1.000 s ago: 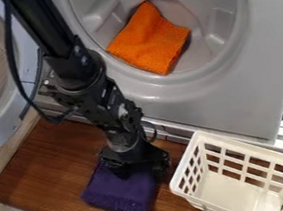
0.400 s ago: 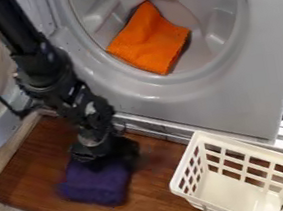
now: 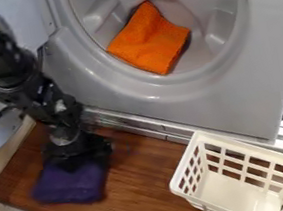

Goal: Pick the blue towel and move it to the right edge of the washing machine

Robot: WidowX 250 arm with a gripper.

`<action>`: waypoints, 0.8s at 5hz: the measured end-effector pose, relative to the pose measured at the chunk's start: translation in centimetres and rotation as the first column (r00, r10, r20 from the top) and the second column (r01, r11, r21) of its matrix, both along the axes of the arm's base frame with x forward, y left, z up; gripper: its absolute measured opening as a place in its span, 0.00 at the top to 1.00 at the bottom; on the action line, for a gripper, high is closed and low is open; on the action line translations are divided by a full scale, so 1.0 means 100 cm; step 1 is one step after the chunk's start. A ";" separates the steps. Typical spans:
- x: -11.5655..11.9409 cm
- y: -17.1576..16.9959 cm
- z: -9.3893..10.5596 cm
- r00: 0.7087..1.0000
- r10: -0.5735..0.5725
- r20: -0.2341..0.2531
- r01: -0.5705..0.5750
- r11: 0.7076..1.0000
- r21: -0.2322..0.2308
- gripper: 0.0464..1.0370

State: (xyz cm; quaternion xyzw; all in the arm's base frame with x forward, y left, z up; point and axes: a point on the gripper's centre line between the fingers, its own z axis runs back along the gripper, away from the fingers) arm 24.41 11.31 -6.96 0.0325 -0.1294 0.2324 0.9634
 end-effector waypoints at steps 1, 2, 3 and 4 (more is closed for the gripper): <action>0.000 0.017 0.001 0.999 0.031 0.005 -0.032 0.999 0.009 0.04; 0.004 0.028 0.003 0.998 0.052 0.023 -0.052 0.999 0.016 0.04; 0.004 0.029 0.003 0.998 0.056 0.023 -0.056 0.998 0.013 0.04; 0.007 0.021 0.005 0.999 0.037 0.029 -0.037 0.999 0.007 0.04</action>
